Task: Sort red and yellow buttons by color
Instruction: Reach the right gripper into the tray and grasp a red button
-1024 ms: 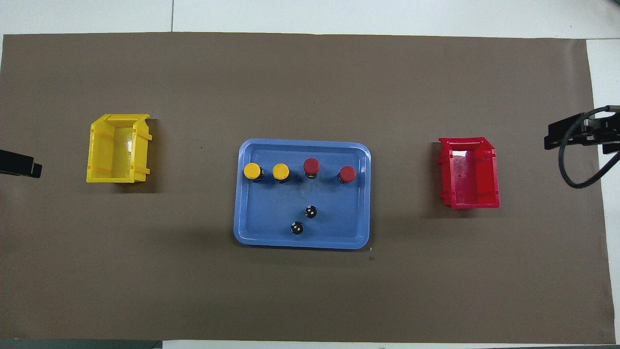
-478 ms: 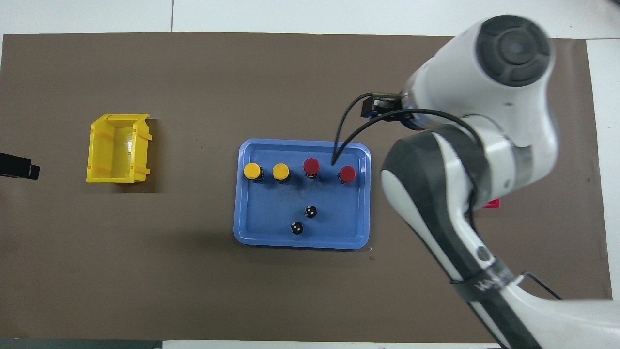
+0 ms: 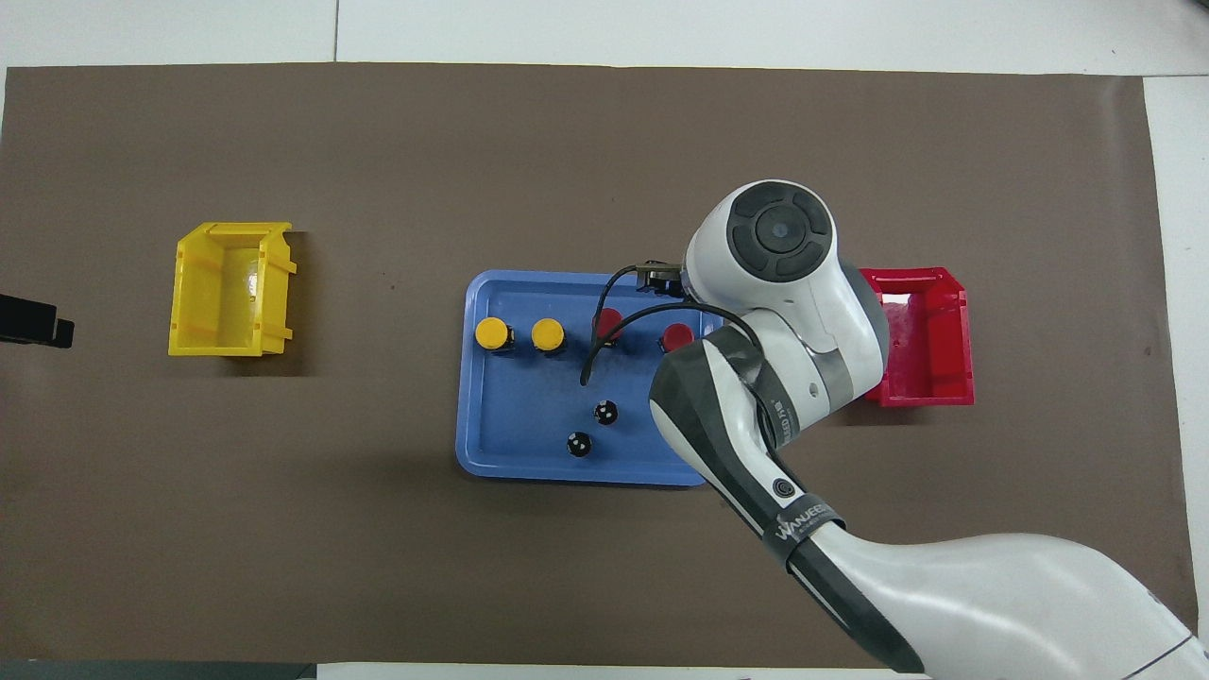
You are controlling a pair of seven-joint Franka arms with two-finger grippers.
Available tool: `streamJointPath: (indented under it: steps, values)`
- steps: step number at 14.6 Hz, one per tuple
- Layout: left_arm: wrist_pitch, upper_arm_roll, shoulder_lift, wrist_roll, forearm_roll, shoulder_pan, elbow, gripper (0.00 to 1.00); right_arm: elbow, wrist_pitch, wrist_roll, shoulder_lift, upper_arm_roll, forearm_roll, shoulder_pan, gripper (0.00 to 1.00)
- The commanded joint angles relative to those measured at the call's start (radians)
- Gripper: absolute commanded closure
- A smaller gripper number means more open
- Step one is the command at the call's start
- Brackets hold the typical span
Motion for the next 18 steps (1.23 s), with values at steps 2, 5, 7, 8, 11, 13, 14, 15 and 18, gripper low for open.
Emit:
streamJointPath:
  steps: [2, 5, 7, 8, 11, 13, 14, 15, 18]
  values:
    - [-0.011, -0.001, -0.020, -0.035, 0.012, 0.005, -0.009, 0.00, -0.079, 0.028, 0.015, -0.052, -0.003, -0.012, 0.010, 0.00]
    - [-0.016, 0.002, -0.025, -0.023, 0.012, 0.005, -0.016, 0.00, -0.115, 0.052, 0.010, -0.065, -0.001, -0.012, 0.034, 0.09]
    - [-0.013, 0.002, -0.026, -0.023, 0.012, 0.004, -0.023, 0.00, -0.135, 0.057, 0.010, -0.072, -0.001, -0.012, 0.049, 0.11]
    - [-0.013, 0.002, -0.028, -0.023, 0.012, 0.004, -0.026, 0.00, -0.138, 0.057, 0.009, -0.074, -0.001, -0.012, 0.049, 0.12]
    - [-0.008, 0.002, -0.032, -0.023, 0.012, 0.004, -0.037, 0.00, -0.159, 0.083, -0.014, -0.077, -0.001, -0.012, 0.048, 0.24]
    - [-0.004, 0.002, -0.037, -0.024, 0.012, 0.004, -0.040, 0.00, -0.161, 0.092, -0.017, -0.077, -0.001, -0.012, 0.048, 0.38]
    - [-0.003, 0.002, -0.037, -0.024, 0.012, 0.004, -0.040, 0.00, -0.161, 0.092, -0.016, -0.077, -0.001, -0.012, 0.048, 0.45]
    - [-0.003, 0.002, -0.037, -0.023, 0.012, 0.004, -0.040, 0.00, -0.161, 0.091, -0.016, -0.077, -0.001, -0.012, 0.049, 0.52]
    - [0.021, 0.001, -0.035, -0.026, 0.012, 0.001, -0.043, 0.00, -0.123, 0.063, -0.026, -0.071, -0.003, -0.012, 0.043, 0.74]
